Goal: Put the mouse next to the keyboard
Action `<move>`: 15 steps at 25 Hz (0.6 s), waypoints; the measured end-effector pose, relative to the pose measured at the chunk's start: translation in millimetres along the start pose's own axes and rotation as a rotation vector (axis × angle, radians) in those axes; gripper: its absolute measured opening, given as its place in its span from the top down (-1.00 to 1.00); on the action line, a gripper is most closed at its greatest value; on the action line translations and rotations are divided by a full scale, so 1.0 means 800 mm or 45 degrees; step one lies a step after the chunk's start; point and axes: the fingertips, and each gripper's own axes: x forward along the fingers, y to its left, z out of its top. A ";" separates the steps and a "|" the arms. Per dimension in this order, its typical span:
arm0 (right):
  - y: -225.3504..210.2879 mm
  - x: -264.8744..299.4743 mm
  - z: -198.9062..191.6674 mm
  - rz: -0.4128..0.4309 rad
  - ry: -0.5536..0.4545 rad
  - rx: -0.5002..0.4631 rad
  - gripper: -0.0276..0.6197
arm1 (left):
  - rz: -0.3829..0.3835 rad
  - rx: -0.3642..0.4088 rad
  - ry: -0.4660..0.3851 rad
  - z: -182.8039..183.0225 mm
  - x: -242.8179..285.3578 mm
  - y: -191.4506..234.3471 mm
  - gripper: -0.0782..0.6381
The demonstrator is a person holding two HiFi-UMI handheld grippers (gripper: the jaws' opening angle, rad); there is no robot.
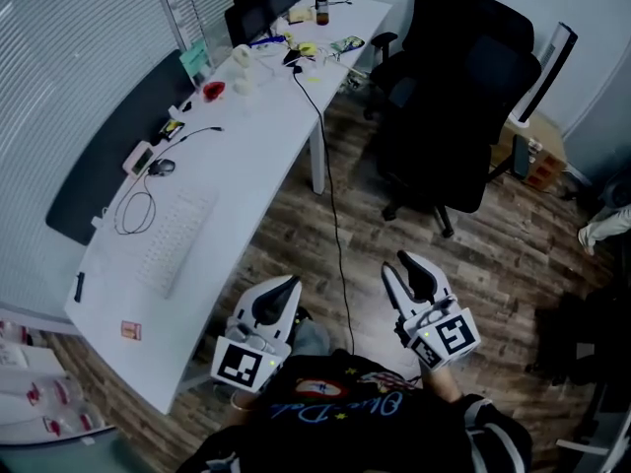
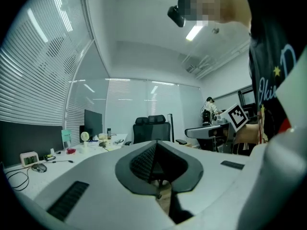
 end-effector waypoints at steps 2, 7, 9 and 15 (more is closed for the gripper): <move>-0.004 0.023 0.005 0.007 -0.002 -0.003 0.61 | 0.007 -0.004 -0.011 0.003 0.011 0.022 0.78; -0.007 0.085 0.010 0.042 0.012 -0.018 0.60 | 0.041 -0.003 -0.029 0.005 0.031 0.081 0.78; -0.004 0.111 0.011 0.056 0.016 -0.020 0.60 | 0.055 -0.013 -0.019 0.000 0.034 0.105 0.78; 0.010 0.183 0.022 0.093 0.027 -0.039 0.60 | 0.095 -0.039 -0.048 0.000 0.036 0.176 0.78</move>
